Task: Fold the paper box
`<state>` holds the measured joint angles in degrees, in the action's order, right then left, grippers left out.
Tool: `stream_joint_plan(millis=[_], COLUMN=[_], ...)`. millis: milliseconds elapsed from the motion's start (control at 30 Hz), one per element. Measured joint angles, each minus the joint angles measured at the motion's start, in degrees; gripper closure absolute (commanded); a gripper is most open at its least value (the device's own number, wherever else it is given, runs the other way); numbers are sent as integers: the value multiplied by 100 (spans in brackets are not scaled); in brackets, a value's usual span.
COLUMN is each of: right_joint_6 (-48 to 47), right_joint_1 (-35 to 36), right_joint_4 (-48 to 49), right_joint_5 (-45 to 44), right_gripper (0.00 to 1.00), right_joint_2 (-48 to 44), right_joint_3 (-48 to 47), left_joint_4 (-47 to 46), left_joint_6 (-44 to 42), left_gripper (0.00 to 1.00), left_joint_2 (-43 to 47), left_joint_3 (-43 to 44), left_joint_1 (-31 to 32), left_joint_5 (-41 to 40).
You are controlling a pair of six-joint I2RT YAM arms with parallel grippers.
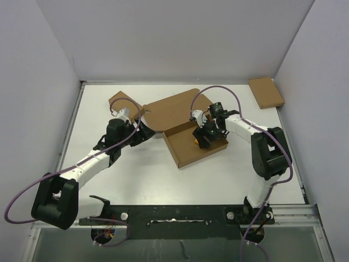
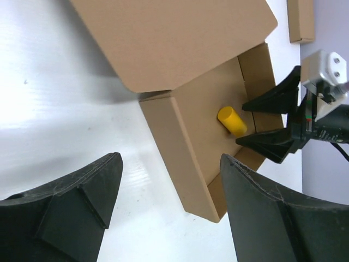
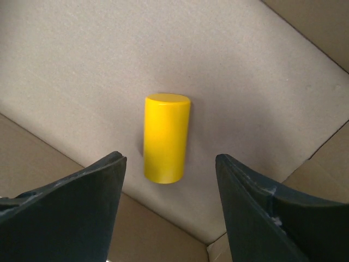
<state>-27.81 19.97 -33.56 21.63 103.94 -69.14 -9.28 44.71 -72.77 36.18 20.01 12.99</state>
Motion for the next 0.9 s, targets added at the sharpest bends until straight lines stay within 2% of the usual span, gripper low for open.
stream_joint_plan(millis=[233,400,567,767,900], right_joint_6=[92,83,83,61,17], right_joint_1=[-87,-581,-1174,-1161,-1128], right_joint_4=[-15,-129,-131,-190,-247], right_joint_5=[332,1528,2402,2752,2841], right_gripper=[28,29,30,31,31], right_joint_2=[-92,-520,-833,-841,-841], right_joint_3=[-4,-4,-4,0,0], left_joint_4=[-70,-116,-153,-409,-555], left_joint_6=[417,605,918,1364,1661], left_gripper=[32,32,33,34,44], left_joint_2=[-197,-518,-1189,-2109,-2680], left_joint_3=[-188,-136,245,767,1193], left_joint_1=[-501,-776,-844,-1010,-1038], left_joint_5=[162,179,186,195,111])
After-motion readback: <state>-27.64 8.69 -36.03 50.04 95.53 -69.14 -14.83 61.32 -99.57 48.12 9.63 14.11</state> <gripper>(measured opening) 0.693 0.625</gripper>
